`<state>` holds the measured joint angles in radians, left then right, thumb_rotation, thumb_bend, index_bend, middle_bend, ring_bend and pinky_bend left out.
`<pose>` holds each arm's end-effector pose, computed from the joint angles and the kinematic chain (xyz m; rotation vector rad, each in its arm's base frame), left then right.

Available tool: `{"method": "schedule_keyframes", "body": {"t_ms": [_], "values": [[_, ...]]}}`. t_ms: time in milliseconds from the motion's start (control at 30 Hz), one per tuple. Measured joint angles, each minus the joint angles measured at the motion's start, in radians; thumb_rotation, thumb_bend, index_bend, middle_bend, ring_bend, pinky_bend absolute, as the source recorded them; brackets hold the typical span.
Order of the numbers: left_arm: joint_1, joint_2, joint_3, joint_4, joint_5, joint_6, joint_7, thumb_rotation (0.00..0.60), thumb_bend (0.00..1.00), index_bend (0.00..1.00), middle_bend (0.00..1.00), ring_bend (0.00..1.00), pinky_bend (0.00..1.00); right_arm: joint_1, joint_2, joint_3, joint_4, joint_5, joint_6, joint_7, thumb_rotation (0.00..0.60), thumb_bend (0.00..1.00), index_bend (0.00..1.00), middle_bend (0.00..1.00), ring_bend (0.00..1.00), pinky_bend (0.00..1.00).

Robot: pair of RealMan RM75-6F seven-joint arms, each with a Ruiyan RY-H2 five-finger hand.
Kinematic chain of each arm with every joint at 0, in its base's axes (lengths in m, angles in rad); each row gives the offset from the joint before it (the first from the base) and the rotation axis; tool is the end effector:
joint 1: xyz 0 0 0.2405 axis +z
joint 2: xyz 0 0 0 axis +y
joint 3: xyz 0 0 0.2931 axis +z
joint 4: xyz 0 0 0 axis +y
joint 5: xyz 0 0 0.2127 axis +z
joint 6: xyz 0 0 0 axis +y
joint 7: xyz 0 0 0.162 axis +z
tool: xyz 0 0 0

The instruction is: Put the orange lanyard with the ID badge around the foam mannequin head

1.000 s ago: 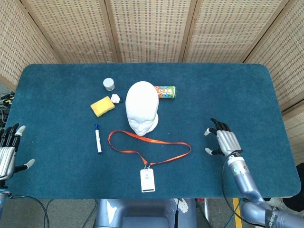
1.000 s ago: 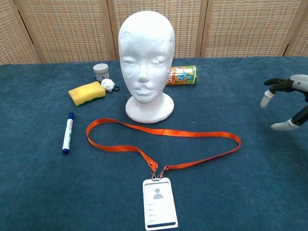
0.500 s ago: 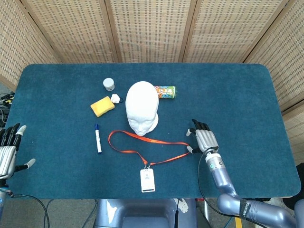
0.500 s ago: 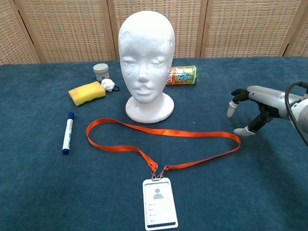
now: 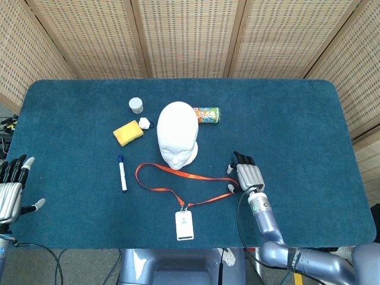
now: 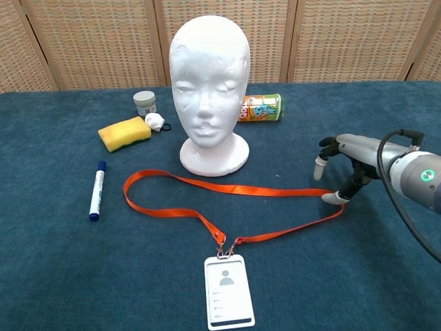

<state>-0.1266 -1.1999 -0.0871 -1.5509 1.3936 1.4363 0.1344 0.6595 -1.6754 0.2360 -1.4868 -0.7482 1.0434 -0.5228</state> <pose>-0.3578 0.2247 0.1544 -1.3578 -0.8546 -0.7945 -0.2116 -0.3654 -0.0564 1.5829 -1.2623 0.7504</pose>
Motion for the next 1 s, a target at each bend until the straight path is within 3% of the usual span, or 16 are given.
{"method": "schedule_keyframes", "body": {"t_ms": [367,1000], "values": [[-0.003,0.005,-0.004,0.003,-0.012,-0.008,-0.015,0.6,0.0,0.0,0.0,0.0,0.0,0.024,-0.05,-0.005,0.059,0.025,0.009,-0.027,0.6,0.31,0.45,0.0,0.0,0.0],[-0.007,0.009,-0.006,0.006,-0.02,-0.017,-0.026,0.6,0.0,0.0,0.0,0.0,0.0,0.038,-0.084,-0.011,0.096,0.031,0.01,-0.04,0.6,0.47,0.65,0.0,0.0,0.01]]}}
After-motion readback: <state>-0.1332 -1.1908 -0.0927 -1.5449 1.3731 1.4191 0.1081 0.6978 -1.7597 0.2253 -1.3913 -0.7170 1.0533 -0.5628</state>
